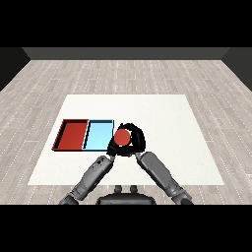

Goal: Pick the red can and put it in the red box

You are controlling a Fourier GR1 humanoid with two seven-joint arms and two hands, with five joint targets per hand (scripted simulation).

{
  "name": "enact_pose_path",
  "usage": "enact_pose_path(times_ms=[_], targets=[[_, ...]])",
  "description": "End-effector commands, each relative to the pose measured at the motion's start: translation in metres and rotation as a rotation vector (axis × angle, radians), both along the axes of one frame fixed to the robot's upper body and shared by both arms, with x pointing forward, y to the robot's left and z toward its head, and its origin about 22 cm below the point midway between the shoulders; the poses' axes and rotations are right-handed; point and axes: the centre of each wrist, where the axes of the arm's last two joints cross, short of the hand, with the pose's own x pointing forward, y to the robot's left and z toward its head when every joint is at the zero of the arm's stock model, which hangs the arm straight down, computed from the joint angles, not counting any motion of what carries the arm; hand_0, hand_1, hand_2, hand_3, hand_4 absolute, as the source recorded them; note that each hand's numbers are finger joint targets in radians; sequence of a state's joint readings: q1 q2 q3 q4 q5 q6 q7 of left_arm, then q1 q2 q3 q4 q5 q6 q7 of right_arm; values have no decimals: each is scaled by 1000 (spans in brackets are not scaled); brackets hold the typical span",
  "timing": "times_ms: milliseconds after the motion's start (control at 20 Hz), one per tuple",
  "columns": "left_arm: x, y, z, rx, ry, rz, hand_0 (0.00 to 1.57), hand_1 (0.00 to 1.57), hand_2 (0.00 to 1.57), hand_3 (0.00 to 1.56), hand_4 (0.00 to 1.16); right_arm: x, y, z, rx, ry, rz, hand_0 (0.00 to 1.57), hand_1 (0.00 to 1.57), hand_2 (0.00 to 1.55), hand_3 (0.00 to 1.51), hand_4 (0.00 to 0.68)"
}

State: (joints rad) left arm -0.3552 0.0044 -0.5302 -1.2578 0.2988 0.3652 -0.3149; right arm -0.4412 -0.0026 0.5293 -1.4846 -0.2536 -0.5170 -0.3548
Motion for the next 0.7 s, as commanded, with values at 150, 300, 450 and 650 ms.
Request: enact_pose_path(times_ms=[150, 300, 450, 650], targets=[[-8, -10, -4, -30, 60, 144, 1571, 1571, 1569, 1491, 1126, -9, 8, 3, 9, -7, 37, 1509, 1509, 1454, 1394, 649], [-4, -9, -16, -3, 64, 148, 1571, 1571, 1567, 1483, 1116, 5, -3, -3, 6, -4, 17, 1500, 1500, 1446, 1390, 653], [-4, -11, -3, -5, 56, 162, 1571, 1571, 1559, 1477, 1122, -3, 16, -1, -6, -10, 27, 1484, 1484, 1445, 1391, 646], [11, -3, -7, -21, -8, 184, 1571, 1571, 1558, 1479, 1138, -5, -11, -16, 13, 0, 0, 1490, 1490, 1440, 1392, 642]])
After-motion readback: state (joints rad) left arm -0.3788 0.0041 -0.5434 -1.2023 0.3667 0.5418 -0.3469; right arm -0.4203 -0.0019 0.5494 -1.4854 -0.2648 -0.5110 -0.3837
